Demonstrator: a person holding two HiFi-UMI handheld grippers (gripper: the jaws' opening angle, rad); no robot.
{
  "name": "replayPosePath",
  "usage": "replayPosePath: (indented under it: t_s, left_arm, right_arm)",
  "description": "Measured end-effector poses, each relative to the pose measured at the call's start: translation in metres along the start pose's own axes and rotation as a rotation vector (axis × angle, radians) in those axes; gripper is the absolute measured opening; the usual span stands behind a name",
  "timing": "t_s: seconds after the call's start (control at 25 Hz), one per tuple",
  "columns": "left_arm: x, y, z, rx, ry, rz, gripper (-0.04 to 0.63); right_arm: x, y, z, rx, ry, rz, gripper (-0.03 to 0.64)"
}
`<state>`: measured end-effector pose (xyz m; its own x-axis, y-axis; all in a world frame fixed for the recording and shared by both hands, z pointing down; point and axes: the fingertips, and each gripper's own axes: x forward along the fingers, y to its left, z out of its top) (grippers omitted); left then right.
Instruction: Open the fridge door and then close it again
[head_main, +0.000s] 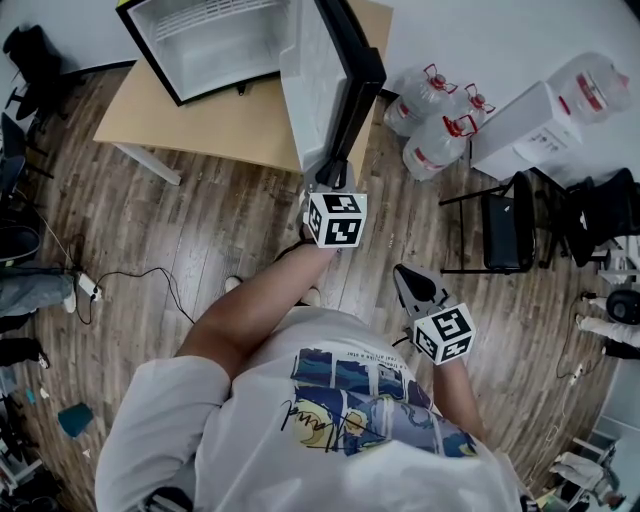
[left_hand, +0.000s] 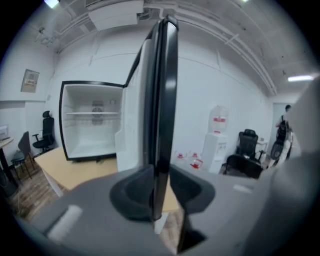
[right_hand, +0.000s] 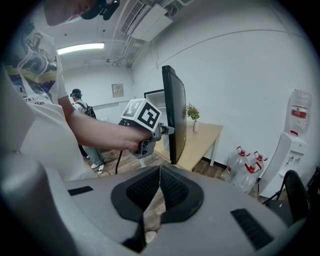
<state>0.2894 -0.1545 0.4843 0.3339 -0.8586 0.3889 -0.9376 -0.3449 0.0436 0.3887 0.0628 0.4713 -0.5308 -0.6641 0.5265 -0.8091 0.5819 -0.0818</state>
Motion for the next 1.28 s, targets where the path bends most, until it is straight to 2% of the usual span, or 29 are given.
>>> replayPosePath:
  t_s: [0.84, 1.28]
  left_arm:
    - [0.002, -0.004, 0.000, 0.012, 0.005, 0.005, 0.106]
    - [-0.005, 0.009, 0.000, 0.015, -0.004, 0.032, 0.106]
  right_arm:
    - [-0.002, -0.009, -0.001, 0.005, -0.006, 0.003, 0.014]
    - [-0.001, -0.009, 0.002, -0.007, -0.009, 0.016, 0.014]
